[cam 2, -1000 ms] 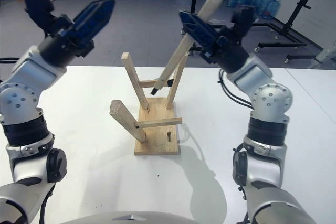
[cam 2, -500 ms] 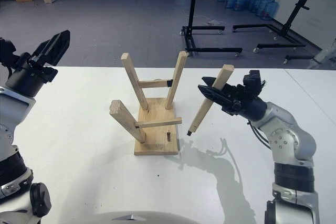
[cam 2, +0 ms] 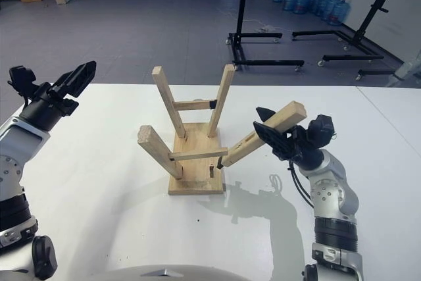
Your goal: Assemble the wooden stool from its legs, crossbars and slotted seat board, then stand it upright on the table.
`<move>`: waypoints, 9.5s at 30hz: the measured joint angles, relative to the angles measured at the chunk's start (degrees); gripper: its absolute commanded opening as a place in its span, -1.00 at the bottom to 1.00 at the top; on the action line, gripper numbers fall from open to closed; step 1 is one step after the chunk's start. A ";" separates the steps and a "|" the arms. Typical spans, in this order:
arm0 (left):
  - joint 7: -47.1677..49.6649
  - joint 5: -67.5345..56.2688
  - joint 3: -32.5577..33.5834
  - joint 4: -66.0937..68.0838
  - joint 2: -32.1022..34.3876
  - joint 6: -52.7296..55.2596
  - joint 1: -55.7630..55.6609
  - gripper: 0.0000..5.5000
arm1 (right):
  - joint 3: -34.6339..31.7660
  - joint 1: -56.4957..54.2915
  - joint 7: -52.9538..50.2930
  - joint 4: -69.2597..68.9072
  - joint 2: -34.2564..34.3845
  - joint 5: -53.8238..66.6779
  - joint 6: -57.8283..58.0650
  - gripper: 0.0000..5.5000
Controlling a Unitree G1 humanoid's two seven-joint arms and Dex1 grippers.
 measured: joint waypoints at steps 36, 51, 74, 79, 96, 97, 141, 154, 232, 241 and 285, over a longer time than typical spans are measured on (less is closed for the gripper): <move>-3.28 2.17 -4.44 3.69 1.43 2.76 -4.44 0.96 | 7.24 -3.94 6.64 9.29 2.38 -7.72 -10.55 -0.25; -3.53 2.17 -4.97 2.75 1.32 2.83 -4.30 0.96 | 8.56 -4.56 7.20 9.24 1.15 -7.76 -9.49 -0.25; -3.86 2.19 -6.04 1.92 0.70 2.89 -3.17 0.96 | 10.89 -5.81 9.26 9.04 -0.31 -9.76 -11.63 -0.25; -3.79 2.18 -6.05 1.61 0.45 2.88 -3.08 0.96 | 13.27 -5.67 9.26 7.10 -0.56 -10.66 -12.00 -0.25; -1.43 6.07 -7.78 -5.58 2.23 2.61 -5.55 0.96 | 19.00 -5.26 -1.56 4.61 1.97 -15.61 -11.10 -0.25; -0.94 8.95 -9.11 -7.39 4.23 2.20 -7.85 0.96 | 19.14 -5.59 -3.08 4.62 2.89 -15.79 -10.69 -0.25; -1.26 85.59 -49.83 -2.61 6.83 -32.09 -1.88 0.96 | 26.60 -14.59 -25.93 15.72 18.82 -32.06 -19.98 -0.25; 0.11 79.51 -36.34 -0.19 -0.76 -27.93 -12.29 0.96 | 27.35 -14.27 -26.47 15.16 19.60 -32.37 -20.72 -0.25; -23.28 31.36 2.10 21.05 15.46 -20.17 7.19 0.96 | 19.88 -9.54 -4.23 14.25 -3.46 -23.61 -10.58 0.67; -26.02 2.10 -2.75 -6.34 7.71 -1.20 9.47 0.96 | 18.07 -16.99 -17.56 20.04 3.15 -30.78 -21.08 0.67; -58.88 22.23 0.45 34.89 39.09 -0.81 -32.15 0.96 | -12.06 -9.69 -19.41 5.56 -27.26 -1.05 21.14 0.67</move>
